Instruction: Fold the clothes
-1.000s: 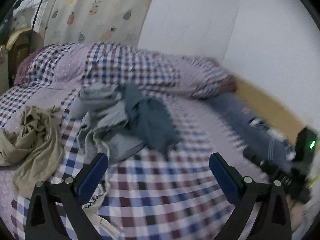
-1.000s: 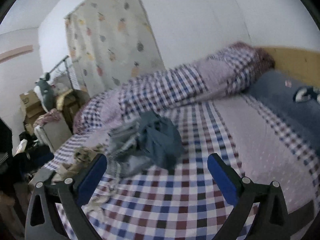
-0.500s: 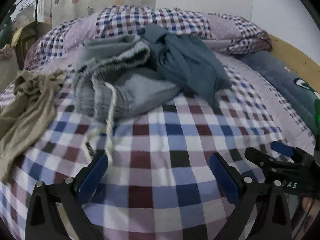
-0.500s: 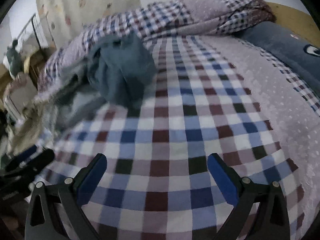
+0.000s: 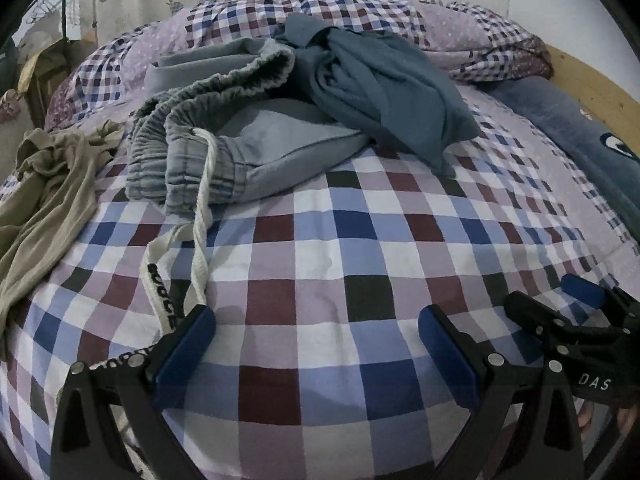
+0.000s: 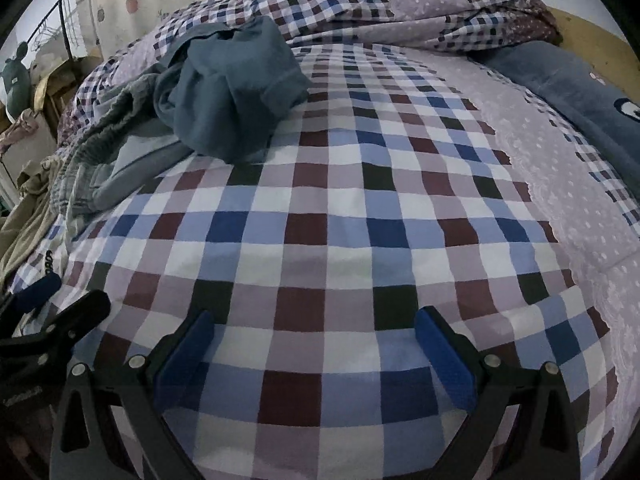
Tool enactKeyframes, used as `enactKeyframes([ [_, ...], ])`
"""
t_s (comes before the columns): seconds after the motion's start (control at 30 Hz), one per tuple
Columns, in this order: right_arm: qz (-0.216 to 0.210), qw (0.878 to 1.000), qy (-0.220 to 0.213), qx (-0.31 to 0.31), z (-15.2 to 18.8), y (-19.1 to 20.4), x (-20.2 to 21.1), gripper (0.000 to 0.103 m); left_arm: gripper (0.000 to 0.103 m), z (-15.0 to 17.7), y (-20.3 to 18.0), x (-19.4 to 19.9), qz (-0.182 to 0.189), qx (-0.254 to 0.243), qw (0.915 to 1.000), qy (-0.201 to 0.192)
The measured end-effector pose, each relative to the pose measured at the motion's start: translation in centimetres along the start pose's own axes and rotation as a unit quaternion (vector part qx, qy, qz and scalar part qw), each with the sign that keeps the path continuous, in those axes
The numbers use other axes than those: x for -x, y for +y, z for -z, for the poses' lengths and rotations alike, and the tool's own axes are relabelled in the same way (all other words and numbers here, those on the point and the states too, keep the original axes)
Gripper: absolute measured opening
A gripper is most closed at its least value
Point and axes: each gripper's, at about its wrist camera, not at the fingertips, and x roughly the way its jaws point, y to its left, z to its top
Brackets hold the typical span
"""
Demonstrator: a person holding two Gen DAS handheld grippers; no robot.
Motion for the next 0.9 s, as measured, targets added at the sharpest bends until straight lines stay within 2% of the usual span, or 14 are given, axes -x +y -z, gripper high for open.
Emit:
enactKeyframes([
  [0.43,0.004,1.000,-0.003,0.003,0.18,0.21,-0.24,0.103,0.103,0.16,-0.48,-0.65,-0.016,-0.013,0.9998,0.000],
  [0.9,0.002,1.000,-0.002,0.002,0.10,0.02,-0.17,0.103,0.103,0.22,-0.16,-0.60,-0.010,-0.013,0.9998,-0.005],
])
